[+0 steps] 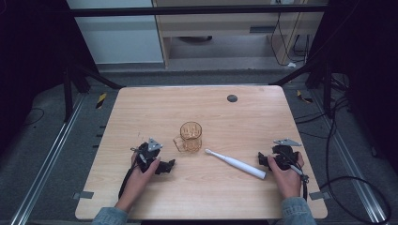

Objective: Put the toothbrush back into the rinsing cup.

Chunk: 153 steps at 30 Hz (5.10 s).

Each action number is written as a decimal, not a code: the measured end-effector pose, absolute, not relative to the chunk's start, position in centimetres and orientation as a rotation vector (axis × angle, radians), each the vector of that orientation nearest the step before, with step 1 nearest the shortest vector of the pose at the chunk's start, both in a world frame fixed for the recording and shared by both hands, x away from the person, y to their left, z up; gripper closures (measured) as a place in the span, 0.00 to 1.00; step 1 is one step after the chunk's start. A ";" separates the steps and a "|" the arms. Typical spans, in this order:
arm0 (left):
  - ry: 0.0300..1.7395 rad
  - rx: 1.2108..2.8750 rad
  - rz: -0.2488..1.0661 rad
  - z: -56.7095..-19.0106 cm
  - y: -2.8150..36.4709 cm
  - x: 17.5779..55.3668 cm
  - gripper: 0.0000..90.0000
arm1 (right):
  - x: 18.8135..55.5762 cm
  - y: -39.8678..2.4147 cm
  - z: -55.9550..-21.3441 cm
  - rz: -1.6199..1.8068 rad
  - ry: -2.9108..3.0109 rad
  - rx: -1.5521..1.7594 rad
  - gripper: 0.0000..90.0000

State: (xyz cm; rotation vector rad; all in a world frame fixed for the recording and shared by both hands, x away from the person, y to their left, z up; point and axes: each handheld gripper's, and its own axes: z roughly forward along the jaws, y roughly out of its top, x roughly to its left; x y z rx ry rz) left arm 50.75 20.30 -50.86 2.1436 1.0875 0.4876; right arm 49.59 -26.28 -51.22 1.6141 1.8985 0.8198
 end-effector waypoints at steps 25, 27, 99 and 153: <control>1.083 2.146 0.478 -50.9 20.3 50.7 0.00 | 44.3 -25.7 -46.5 1.032 1.997 1.375 0.21; 1.082 2.146 0.478 -50.9 20.3 50.7 0.00 | 44.0 -24.8 -46.4 1.029 2.047 1.315 0.22; 1.084 2.146 0.479 -50.9 20.3 50.7 0.00 | 50.2 -14.0 -45.5 0.456 2.770 0.811 0.63; 1.076 2.149 0.475 -50.9 20.3 50.7 0.00 | 51.7 -12.6 -46.5 0.331 2.876 0.705 0.74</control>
